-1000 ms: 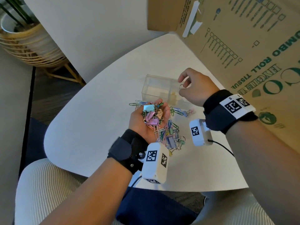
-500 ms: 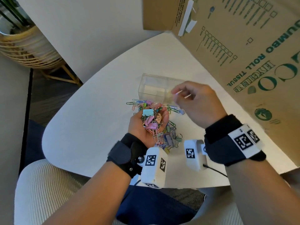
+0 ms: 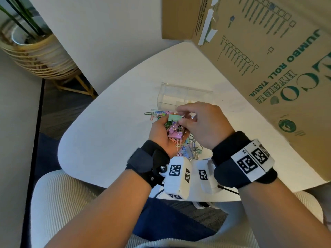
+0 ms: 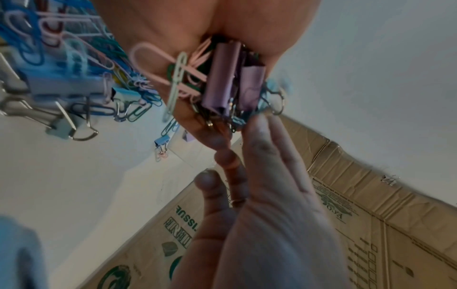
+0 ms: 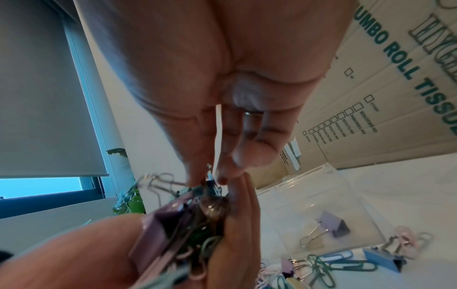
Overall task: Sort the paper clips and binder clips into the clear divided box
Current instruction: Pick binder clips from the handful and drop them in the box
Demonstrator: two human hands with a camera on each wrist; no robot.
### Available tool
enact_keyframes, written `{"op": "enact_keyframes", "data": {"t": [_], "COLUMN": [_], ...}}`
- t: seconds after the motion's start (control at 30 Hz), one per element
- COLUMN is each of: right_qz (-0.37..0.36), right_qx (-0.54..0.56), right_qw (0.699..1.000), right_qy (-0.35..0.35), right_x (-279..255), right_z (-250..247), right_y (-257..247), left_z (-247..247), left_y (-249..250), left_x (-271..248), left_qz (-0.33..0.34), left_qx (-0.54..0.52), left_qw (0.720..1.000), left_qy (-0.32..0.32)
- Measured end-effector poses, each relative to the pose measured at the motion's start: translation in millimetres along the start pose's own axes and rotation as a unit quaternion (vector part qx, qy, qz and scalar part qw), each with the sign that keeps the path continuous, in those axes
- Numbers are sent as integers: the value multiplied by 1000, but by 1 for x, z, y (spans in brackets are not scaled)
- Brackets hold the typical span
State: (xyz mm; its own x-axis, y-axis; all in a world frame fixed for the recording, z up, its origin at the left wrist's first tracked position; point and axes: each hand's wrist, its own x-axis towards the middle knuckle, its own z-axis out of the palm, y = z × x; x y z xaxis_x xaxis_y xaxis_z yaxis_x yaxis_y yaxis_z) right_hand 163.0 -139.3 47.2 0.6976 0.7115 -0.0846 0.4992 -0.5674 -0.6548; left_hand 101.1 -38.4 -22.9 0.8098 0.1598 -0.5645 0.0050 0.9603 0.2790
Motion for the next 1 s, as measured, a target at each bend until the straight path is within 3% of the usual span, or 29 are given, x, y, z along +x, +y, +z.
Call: {"op": "enact_keyframes", "data": {"t": [0.23,0.57,0.73,0.8,1.0], "right_qz": [27,56,105,147,198], "right_qx": [92,206,289,292,231], "right_qw": [995,971,927,914,928], "right_qy": [34,107,217,241,213], "right_x": [-4,1,9,17,42], "right_z": [-5,-11,-17,-20,-22], "right_y": [2,16,28,37,52], "left_z": [0,6,1,0,1], "left_y": [0,10,12,11,5], "left_x": [-13,-6,1,2,2], "left_qz": [6,17,23,20,1], "left_qx": [-40,-59,-65,-68,-65], "left_qw": [999,998,997,997,997], "left_qy": [-13,20,19,22,46]}}
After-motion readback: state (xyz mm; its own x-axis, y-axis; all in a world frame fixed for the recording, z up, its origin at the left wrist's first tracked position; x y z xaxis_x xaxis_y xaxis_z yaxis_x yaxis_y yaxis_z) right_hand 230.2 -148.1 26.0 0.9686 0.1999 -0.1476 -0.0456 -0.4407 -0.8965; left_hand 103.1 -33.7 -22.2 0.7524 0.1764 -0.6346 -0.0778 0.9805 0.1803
